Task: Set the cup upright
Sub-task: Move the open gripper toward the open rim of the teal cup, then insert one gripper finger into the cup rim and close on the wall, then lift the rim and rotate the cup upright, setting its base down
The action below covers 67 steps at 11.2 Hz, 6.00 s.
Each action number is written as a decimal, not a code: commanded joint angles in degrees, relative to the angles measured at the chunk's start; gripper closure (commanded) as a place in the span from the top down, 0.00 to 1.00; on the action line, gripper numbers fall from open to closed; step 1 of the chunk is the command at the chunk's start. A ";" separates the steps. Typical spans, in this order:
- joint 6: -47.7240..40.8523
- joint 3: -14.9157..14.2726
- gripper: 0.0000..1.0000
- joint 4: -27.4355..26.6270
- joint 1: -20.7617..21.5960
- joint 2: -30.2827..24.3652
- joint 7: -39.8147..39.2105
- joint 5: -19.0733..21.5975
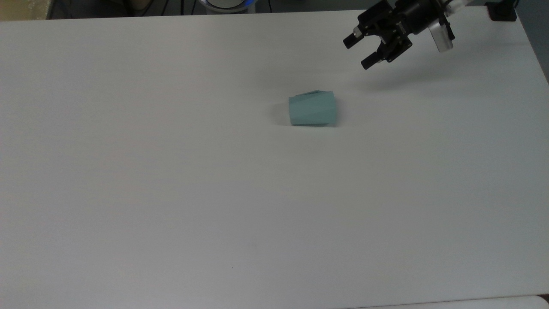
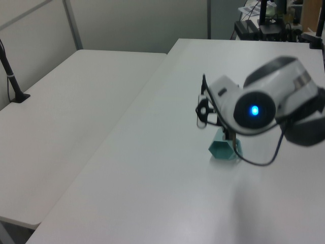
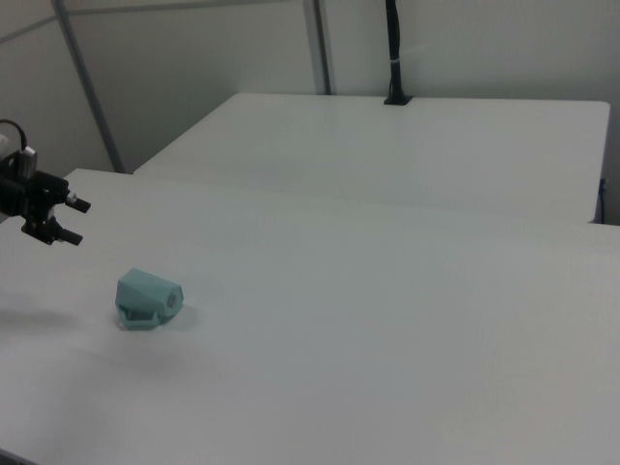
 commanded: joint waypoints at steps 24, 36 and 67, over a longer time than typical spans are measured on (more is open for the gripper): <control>7.97 1.07 0.29 -5.13 -4.15 12.53 8.98 -5.18; 5.59 0.63 0.00 -5.57 -5.82 1.31 8.37 -0.19; 62.29 -10.71 0.23 -53.30 -39.57 -34.23 -16.24 41.58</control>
